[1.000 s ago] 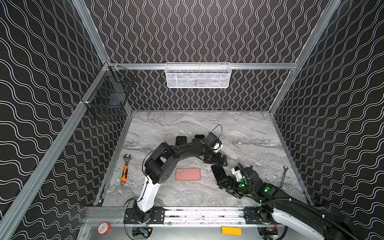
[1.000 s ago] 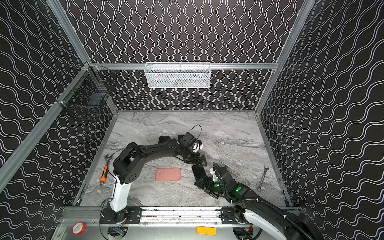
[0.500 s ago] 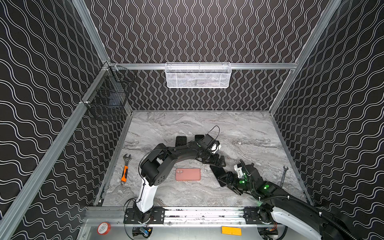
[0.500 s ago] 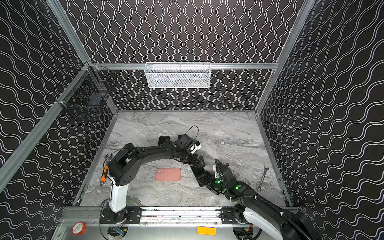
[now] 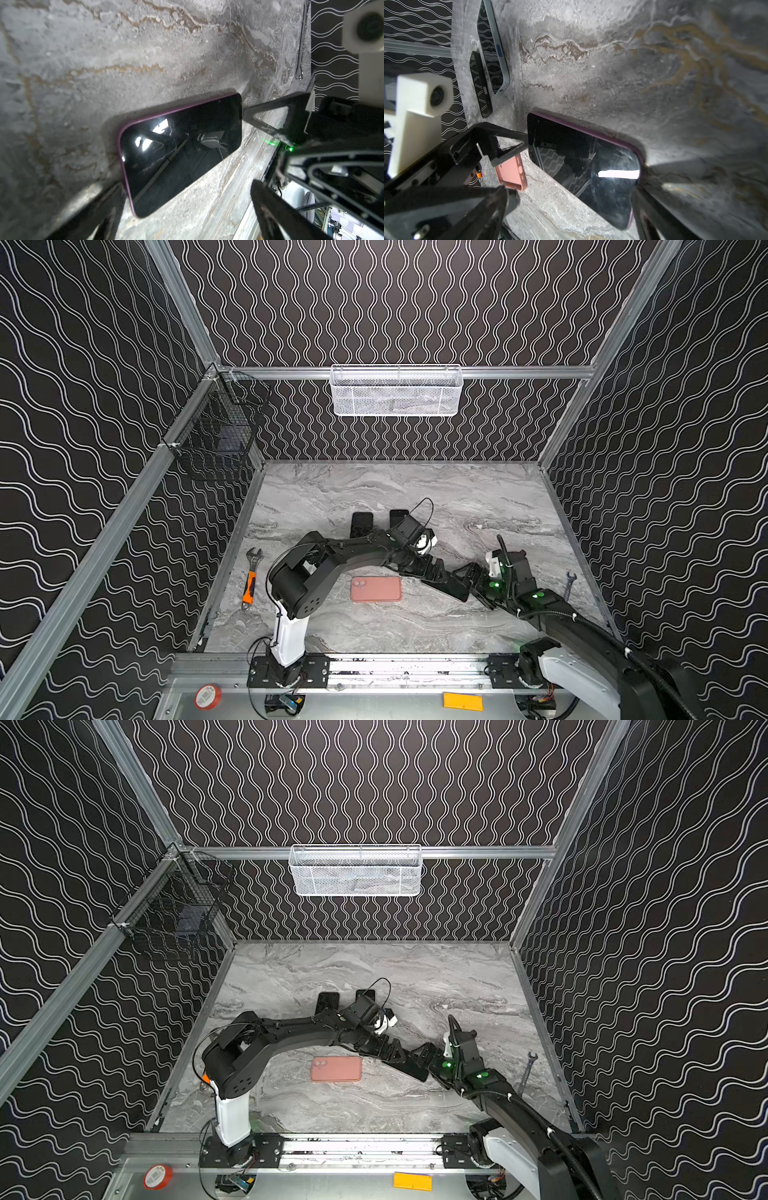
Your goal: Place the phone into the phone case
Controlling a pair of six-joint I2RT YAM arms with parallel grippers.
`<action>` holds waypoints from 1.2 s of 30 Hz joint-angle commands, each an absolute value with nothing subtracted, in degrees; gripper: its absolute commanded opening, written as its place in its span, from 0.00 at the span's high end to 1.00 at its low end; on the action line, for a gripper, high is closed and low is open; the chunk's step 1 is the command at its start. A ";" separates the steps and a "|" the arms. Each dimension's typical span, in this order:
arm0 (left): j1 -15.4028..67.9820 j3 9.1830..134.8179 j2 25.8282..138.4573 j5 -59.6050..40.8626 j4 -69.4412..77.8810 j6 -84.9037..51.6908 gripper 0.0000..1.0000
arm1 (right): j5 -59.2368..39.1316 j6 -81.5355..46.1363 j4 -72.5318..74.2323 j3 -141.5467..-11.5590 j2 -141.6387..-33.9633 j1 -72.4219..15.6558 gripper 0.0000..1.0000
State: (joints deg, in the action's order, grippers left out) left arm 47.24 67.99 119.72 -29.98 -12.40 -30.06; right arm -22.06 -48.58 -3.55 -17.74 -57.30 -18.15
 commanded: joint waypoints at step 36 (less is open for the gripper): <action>46.01 66.48 120.63 -32.02 -8.12 -35.65 0.02 | -26.36 -48.96 1.64 -12.12 -57.98 -16.59 0.06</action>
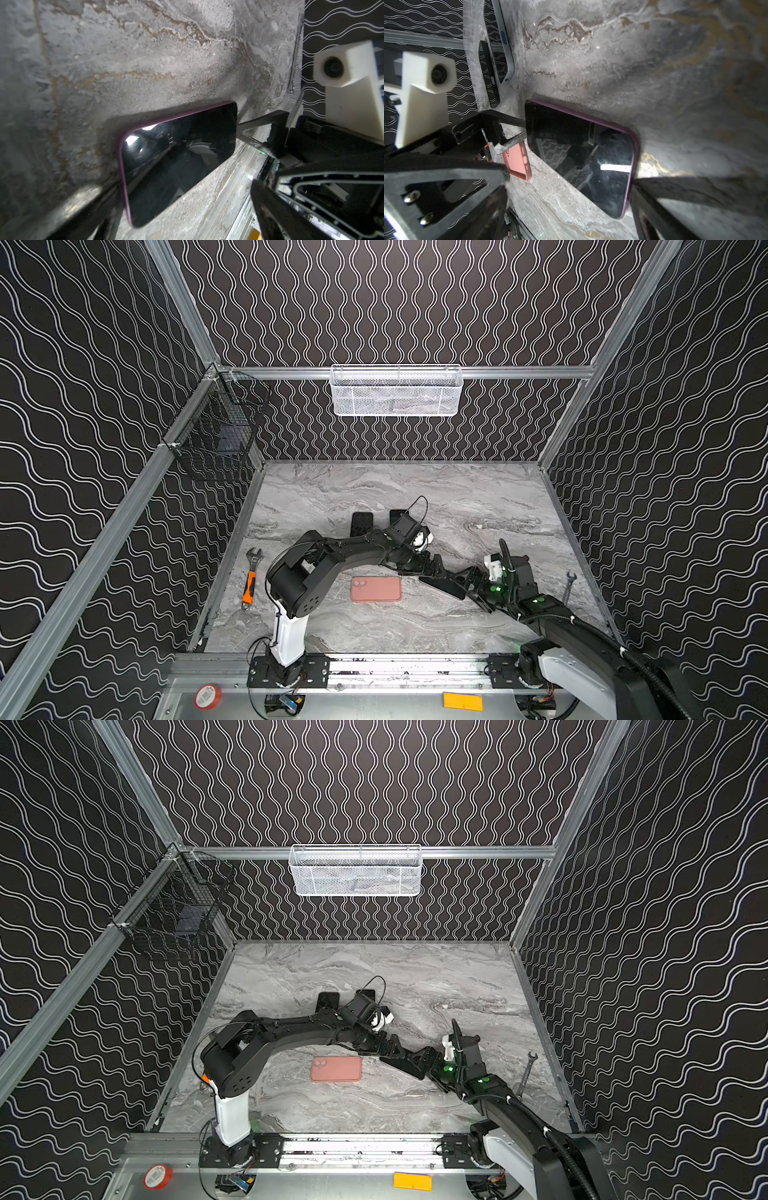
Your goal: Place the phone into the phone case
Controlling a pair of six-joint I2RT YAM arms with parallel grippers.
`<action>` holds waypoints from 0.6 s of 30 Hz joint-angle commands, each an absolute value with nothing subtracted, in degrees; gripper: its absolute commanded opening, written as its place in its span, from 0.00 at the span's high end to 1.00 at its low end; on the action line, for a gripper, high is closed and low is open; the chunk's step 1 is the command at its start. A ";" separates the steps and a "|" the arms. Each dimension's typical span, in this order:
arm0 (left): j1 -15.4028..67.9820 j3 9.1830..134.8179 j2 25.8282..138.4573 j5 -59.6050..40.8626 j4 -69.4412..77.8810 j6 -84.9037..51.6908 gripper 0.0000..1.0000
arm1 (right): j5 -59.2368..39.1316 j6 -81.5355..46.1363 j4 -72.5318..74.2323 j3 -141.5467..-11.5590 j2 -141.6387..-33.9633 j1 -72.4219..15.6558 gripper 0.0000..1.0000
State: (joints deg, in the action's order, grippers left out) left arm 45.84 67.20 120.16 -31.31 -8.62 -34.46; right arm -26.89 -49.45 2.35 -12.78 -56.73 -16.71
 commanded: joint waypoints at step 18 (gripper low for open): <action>45.96 61.85 113.67 -32.12 -1.44 -39.25 0.41 | -26.72 -47.29 6.53 -11.07 -65.77 -15.83 0.05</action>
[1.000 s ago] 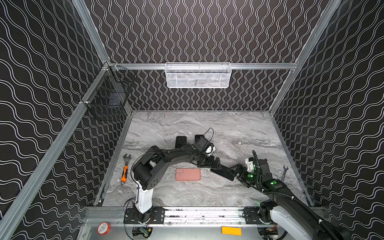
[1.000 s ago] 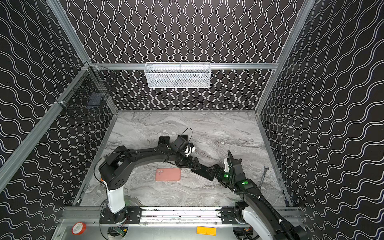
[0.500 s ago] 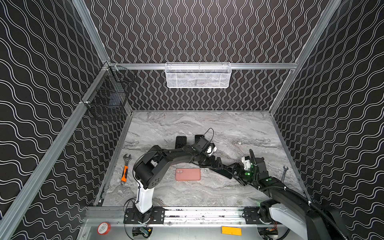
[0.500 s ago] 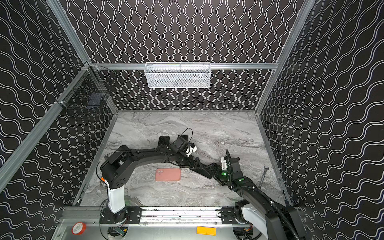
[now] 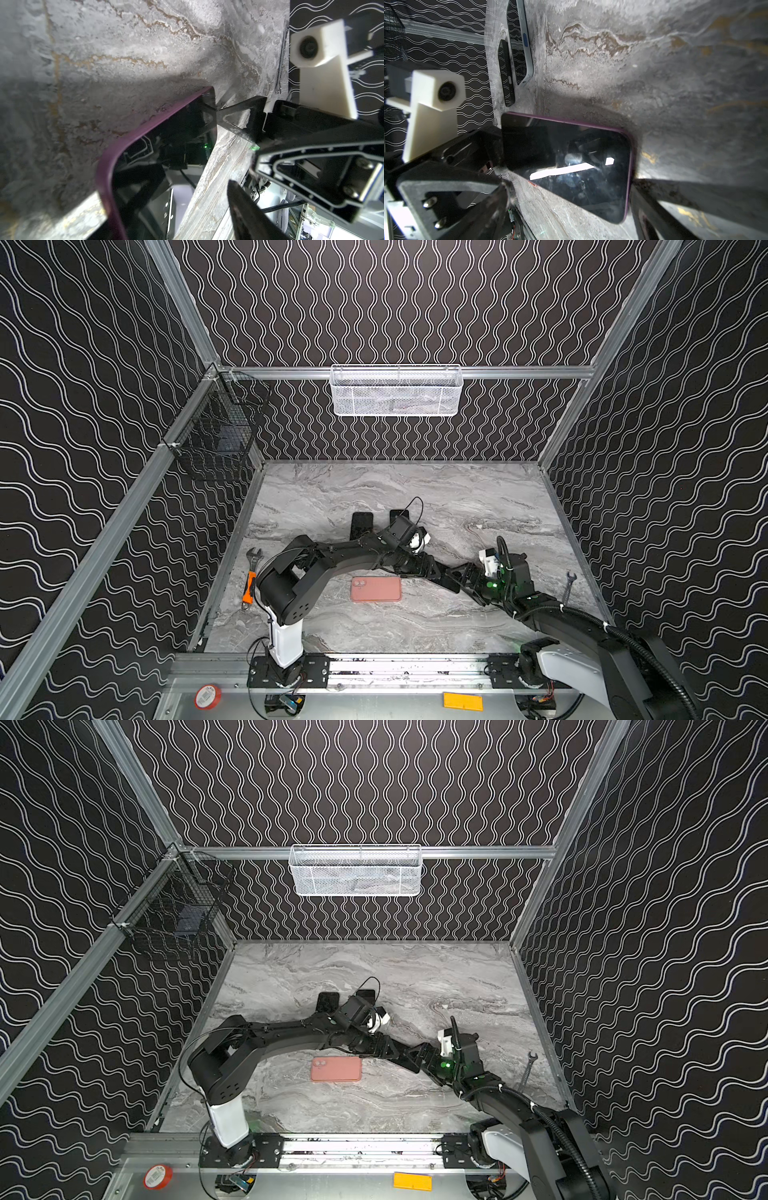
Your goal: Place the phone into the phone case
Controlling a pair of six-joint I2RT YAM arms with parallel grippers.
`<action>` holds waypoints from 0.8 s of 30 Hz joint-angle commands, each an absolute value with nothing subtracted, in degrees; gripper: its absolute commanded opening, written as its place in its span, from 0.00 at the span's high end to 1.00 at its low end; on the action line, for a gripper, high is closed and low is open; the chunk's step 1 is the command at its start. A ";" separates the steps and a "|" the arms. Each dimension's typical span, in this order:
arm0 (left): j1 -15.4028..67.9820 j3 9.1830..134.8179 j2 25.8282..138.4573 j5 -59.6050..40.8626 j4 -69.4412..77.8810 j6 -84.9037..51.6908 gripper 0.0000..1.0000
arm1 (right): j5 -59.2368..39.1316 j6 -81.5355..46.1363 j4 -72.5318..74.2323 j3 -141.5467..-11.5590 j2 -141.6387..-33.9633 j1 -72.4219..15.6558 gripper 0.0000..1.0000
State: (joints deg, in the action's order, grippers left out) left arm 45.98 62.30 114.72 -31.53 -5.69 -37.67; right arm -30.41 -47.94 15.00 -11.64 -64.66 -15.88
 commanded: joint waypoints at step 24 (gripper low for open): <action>46.00 59.49 111.84 -29.98 0.06 -40.87 1.00 | -27.03 -46.55 8.82 -10.70 -67.86 -15.67 0.06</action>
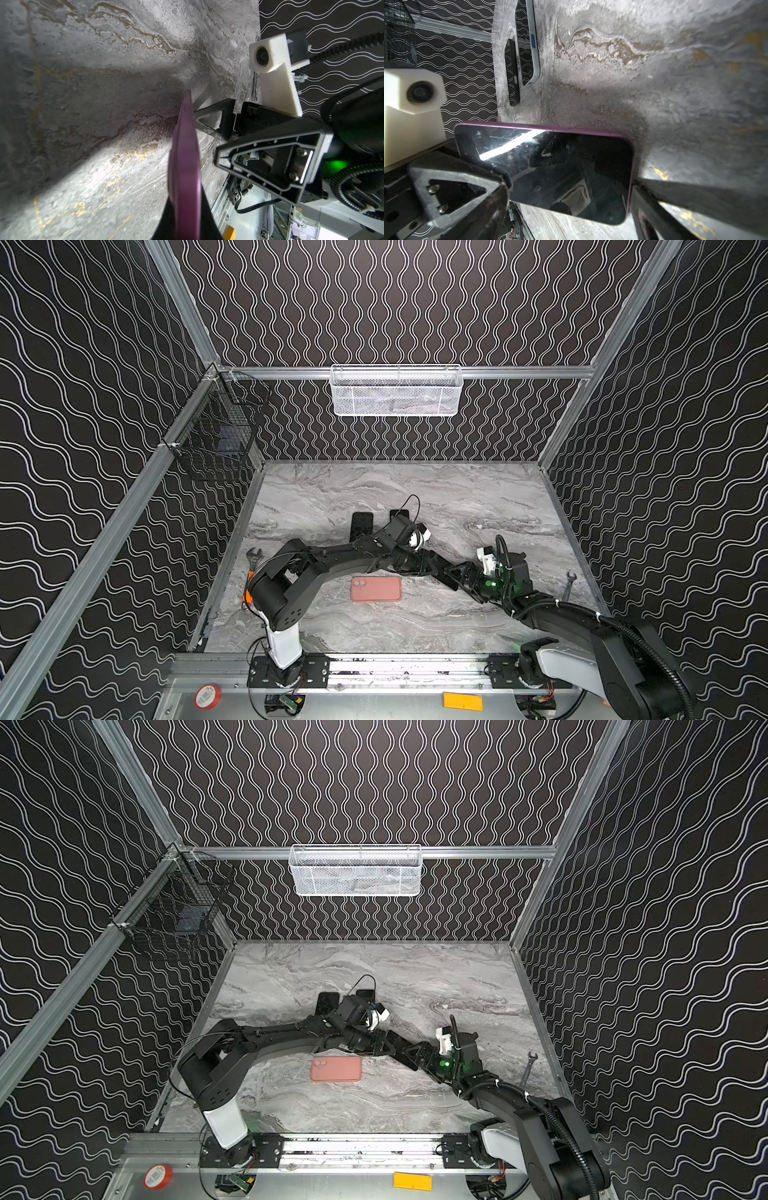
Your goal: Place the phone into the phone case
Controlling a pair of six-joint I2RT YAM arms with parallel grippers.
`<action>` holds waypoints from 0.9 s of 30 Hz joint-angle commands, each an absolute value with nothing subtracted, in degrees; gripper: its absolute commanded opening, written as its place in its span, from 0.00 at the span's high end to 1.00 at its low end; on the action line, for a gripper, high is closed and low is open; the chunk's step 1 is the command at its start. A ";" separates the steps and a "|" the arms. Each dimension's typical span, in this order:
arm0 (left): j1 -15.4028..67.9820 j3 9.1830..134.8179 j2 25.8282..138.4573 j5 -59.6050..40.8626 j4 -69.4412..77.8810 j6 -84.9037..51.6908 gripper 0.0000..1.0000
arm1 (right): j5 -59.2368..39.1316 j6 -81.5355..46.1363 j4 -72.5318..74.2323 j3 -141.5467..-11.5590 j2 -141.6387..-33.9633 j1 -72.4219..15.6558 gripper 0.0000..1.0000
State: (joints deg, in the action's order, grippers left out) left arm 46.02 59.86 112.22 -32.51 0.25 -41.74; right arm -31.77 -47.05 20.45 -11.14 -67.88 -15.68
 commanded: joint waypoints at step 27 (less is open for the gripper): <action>34.68 58.58 86.06 -38.32 -2.20 -43.53 1.00 | -48.72 -38.33 10.31 -27.80 -47.52 -12.74 0.11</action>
State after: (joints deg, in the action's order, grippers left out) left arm 35.57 60.20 87.66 -33.04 -7.44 -40.34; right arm -39.90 -36.73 0.99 -27.59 -46.41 -12.73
